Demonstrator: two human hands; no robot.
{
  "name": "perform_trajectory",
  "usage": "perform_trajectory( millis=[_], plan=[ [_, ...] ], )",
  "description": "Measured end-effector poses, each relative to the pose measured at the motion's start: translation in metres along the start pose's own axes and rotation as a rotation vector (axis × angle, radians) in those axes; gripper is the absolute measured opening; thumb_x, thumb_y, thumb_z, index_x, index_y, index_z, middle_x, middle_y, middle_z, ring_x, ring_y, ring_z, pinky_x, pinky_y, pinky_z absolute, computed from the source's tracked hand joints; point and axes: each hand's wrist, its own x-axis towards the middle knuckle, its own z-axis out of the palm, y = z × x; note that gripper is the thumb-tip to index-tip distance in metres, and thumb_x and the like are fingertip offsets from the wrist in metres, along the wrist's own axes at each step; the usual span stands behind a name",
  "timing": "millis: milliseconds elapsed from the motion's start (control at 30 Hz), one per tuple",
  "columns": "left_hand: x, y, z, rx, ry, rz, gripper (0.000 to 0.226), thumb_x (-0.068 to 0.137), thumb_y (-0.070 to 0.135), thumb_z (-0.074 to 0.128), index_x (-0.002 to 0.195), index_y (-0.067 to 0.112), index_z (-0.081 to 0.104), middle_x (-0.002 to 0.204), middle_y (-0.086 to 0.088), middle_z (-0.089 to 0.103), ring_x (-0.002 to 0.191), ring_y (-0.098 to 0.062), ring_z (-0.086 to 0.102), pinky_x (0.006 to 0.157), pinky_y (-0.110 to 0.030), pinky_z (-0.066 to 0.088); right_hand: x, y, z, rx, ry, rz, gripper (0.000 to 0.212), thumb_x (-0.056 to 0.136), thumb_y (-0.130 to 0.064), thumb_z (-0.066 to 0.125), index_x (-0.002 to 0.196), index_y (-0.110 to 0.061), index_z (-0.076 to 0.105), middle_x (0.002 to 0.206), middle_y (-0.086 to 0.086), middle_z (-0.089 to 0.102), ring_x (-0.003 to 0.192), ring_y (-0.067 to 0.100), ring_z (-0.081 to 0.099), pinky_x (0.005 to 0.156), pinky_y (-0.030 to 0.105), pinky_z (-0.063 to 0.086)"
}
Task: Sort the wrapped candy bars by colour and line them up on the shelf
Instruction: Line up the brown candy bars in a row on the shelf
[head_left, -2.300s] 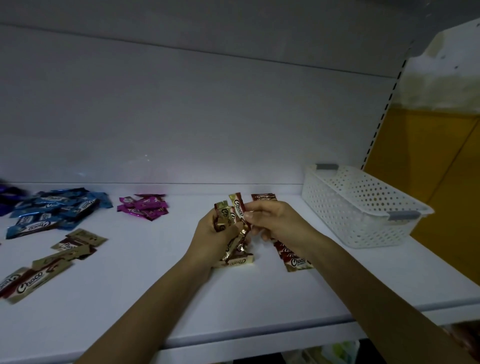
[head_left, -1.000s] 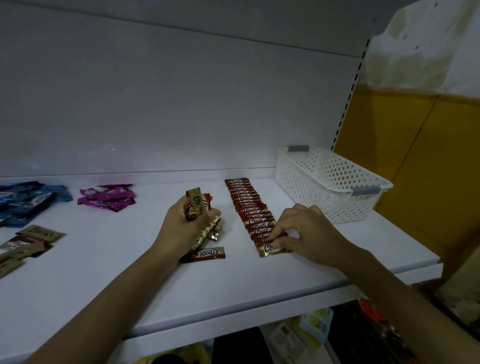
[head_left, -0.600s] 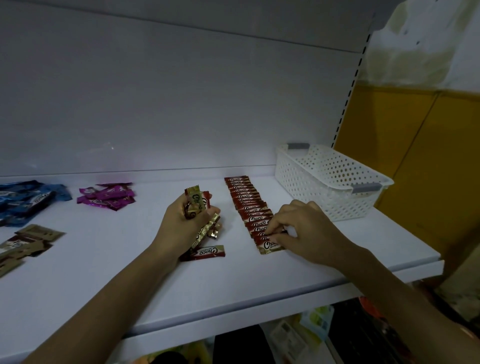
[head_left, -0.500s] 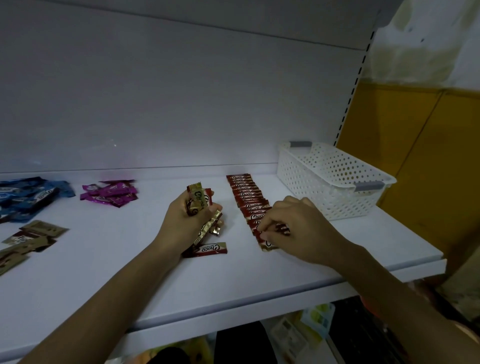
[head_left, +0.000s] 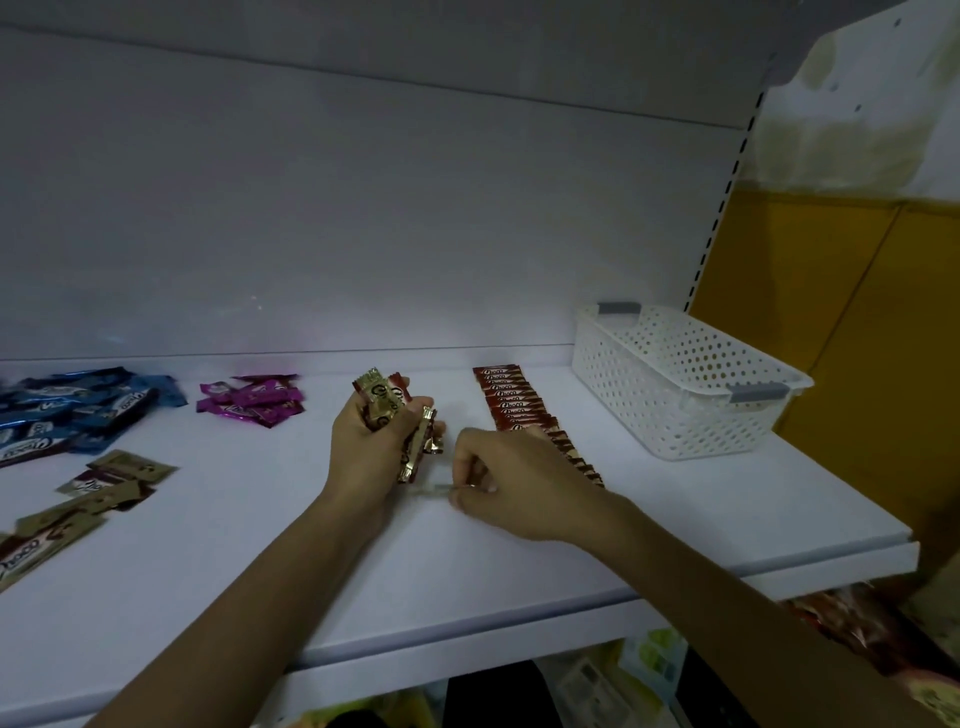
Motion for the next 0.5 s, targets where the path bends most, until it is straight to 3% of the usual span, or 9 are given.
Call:
perform_trajectory(
  millis=[100,167,267,400,500],
  plan=[
    [-0.001,0.0,0.002,0.039,-0.018,0.028,0.024,0.09,0.0,0.061,0.107,0.016,0.058,0.085,-0.007,0.071,0.065,-0.018,0.071,0.054,-0.026,0.056,-0.005,0.005,-0.011,0.291,0.148,0.112,0.014,0.078,-0.013,0.07,0.079,-0.021,0.059,0.068,-0.014,0.059,0.059,-0.001,0.053,0.059,0.02,0.041],
    [-0.002,0.0,0.004,0.114,-0.036,0.045,0.023,0.089,0.003,0.063,0.106,0.017,0.058,0.087,-0.007,0.072,0.068,-0.019,0.072,0.056,-0.025,0.056,-0.01,0.01,-0.021,0.425,0.228,0.124,0.013,0.077,-0.006,0.072,0.079,-0.017,0.065,0.067,-0.009,0.061,0.056,-0.001,0.052,0.057,0.017,0.042],
    [-0.006,-0.005,0.005,0.376,-0.109,0.15,0.021,0.089,0.012,0.066,0.107,0.021,0.059,0.09,-0.001,0.071,0.075,-0.017,0.072,0.07,-0.032,0.059,-0.024,0.025,-0.04,0.538,0.321,0.152,0.015,0.082,-0.006,0.069,0.078,-0.02,0.066,0.075,-0.003,0.068,0.067,0.007,0.064,0.062,0.016,0.05],
    [-0.018,-0.013,0.006,0.938,-0.327,0.458,0.025,0.09,0.016,0.064,0.106,0.033,0.055,0.086,0.026,0.065,0.078,0.006,0.063,0.073,-0.018,0.05,-0.053,0.049,-0.058,0.415,0.273,0.148,0.018,0.083,-0.009,0.07,0.088,-0.026,0.07,0.078,-0.006,0.072,0.076,0.01,0.066,0.07,0.013,0.049],
    [-0.023,-0.016,0.008,1.126,-0.441,0.617,0.036,0.086,0.009,0.066,0.115,0.028,0.059,0.1,0.021,0.065,0.088,0.001,0.061,0.075,-0.017,0.046,-0.072,0.062,-0.063,0.306,0.223,0.21,0.021,0.074,-0.013,0.078,0.08,-0.031,0.07,0.069,-0.007,0.072,0.067,0.005,0.066,0.066,0.016,0.047]
  ],
)
